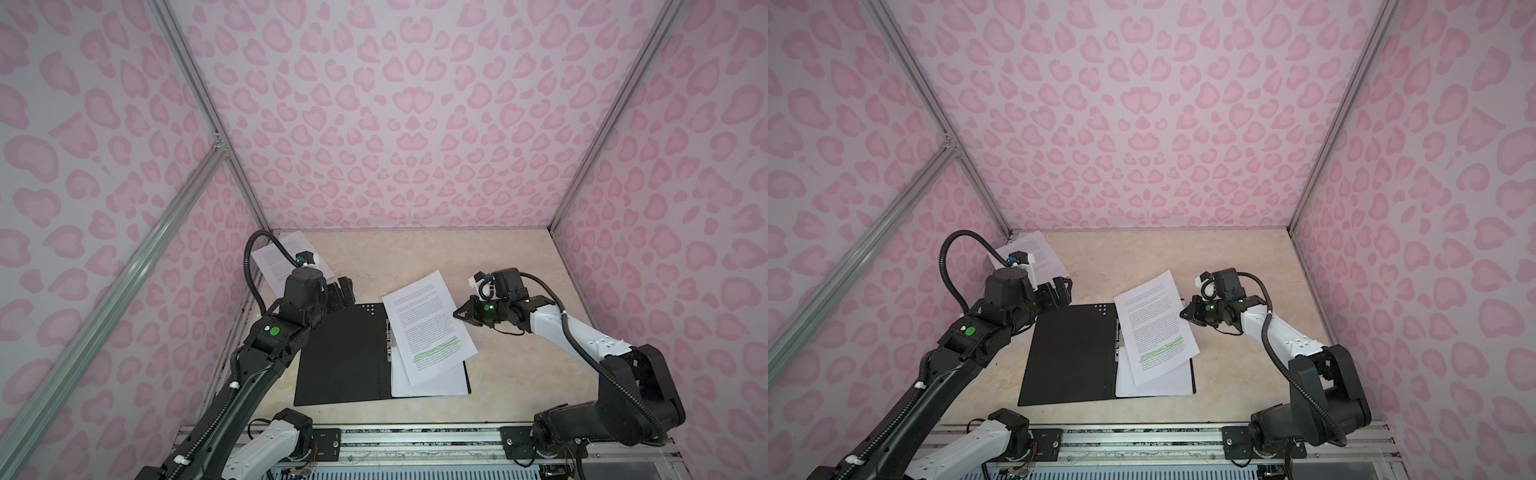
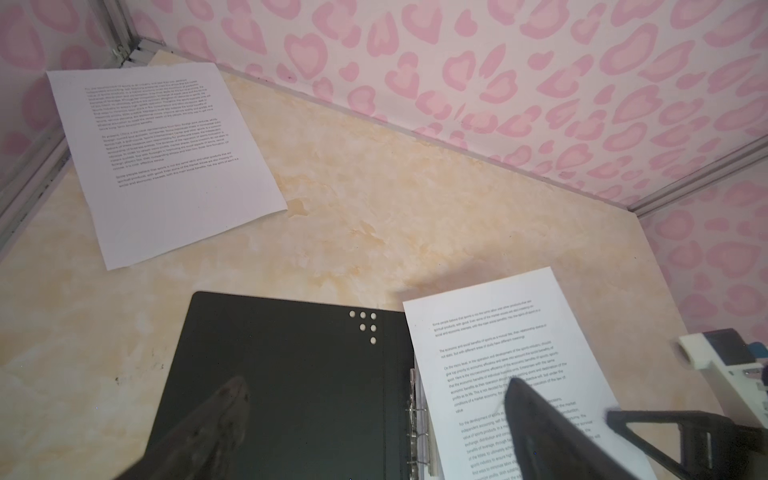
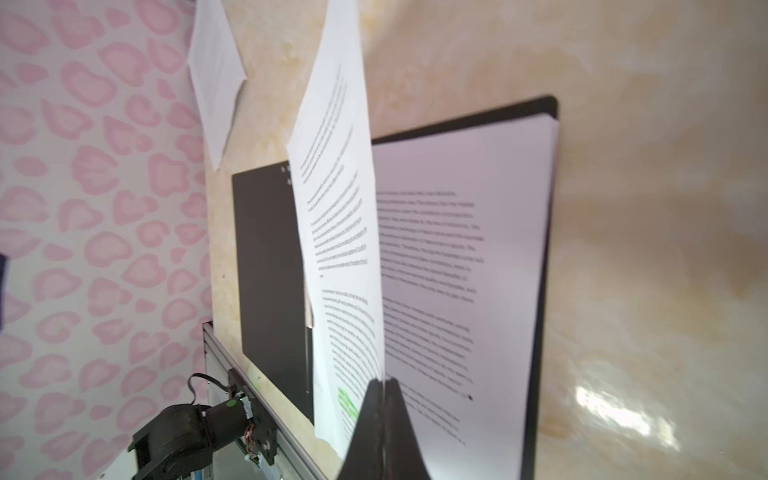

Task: Put the files into the folder

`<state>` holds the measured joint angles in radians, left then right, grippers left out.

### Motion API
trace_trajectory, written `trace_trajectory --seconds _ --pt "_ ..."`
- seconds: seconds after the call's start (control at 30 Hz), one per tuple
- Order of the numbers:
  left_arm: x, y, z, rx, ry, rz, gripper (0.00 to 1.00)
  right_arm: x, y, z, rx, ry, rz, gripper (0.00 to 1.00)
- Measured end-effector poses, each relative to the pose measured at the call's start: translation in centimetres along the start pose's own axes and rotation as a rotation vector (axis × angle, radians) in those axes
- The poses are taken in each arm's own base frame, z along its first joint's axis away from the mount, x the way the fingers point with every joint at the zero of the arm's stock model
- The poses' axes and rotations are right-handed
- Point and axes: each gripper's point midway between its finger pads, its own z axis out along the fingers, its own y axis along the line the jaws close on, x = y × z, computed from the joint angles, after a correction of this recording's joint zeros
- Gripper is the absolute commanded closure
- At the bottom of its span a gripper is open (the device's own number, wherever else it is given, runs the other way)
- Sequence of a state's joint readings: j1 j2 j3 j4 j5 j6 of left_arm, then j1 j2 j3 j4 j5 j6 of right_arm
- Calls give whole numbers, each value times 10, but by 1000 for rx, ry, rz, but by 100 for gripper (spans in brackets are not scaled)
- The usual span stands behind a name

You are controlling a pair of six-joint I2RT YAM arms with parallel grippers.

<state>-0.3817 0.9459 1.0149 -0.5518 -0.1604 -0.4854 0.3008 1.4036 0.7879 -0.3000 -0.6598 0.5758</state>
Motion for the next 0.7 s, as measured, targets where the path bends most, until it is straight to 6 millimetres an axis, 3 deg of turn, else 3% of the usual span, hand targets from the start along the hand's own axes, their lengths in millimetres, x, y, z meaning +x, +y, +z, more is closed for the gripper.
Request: trace_trajectory --seconds 0.13,0.23,0.33,0.47,0.7 --pt "4 4 -7 -6 10 71 3 34 -23 14 70 30 48 100" --pt "18 10 -3 -26 49 113 3 43 -27 19 86 5 63 100" --pt "39 19 5 -42 106 152 3 45 -32 19 105 -44 97 100" --pt "65 29 15 -59 174 181 3 43 -23 17 100 -100 100 100" --pt "76 28 27 -47 231 189 3 36 -20 16 108 -165 142 100"
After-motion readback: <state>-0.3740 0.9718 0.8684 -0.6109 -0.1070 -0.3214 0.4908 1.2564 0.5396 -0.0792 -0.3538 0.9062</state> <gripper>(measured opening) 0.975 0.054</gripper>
